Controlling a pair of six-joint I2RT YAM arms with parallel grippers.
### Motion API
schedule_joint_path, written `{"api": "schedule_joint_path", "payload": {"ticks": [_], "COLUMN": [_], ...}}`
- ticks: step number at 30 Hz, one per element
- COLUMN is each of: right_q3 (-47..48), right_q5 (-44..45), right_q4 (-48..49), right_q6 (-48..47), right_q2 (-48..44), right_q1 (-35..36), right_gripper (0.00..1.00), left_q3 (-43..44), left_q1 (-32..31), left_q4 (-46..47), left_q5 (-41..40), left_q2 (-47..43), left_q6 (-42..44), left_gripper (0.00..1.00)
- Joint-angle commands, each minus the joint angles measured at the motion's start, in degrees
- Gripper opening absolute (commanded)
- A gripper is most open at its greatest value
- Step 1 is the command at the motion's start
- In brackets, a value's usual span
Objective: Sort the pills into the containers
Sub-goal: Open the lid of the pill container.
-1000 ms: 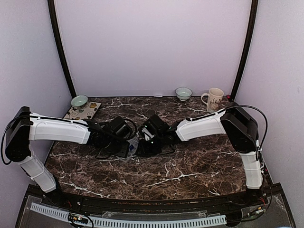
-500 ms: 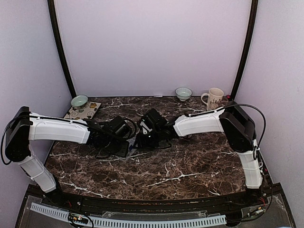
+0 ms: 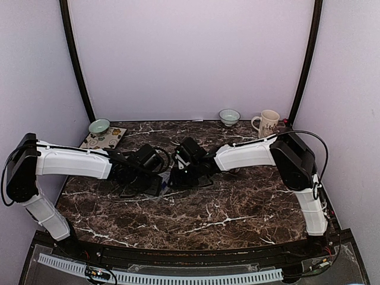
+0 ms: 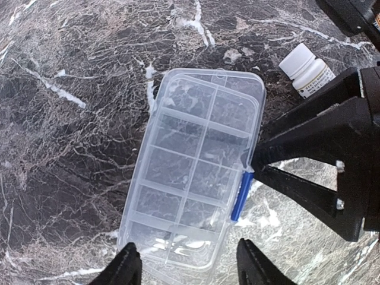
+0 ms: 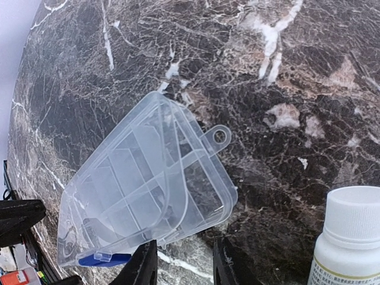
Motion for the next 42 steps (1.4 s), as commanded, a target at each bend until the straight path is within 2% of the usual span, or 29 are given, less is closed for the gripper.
{"api": "schedule_joint_path", "payload": {"ticks": [1, 7, 13, 22, 42], "right_q3": [2.97, 6.68, 7.70, 8.99, 7.73], "right_q5": [1.20, 1.29, 1.81, 2.69, 3.42], "right_q4": [-1.21, -3.51, -5.15, -7.16, -8.13], "right_q6": [0.72, 1.78, 2.32, 2.07, 1.61], "right_q2": [2.09, 4.75, 5.97, 7.29, 8.03], "right_q1": [-0.32, -0.49, -0.51, -0.59, -0.95], "right_gripper": [0.32, 0.32, 0.31, 0.31, 0.31], "left_q3": [-1.03, -0.44, -0.32, 1.44, 1.20], "left_q1": [0.21, 0.11, -0.39, -0.72, 0.41], "left_q4": [0.03, -0.28, 0.09, -2.34, -2.60], "left_q5": [0.72, 0.95, -0.37, -7.27, -12.78], "left_q2": [-2.78, -0.97, 1.34, 5.77, 3.61], "left_q6": [0.02, 0.41, 0.25, 0.97, 1.01], "left_gripper": [0.60, 0.66, 0.67, 0.66, 0.68]}}
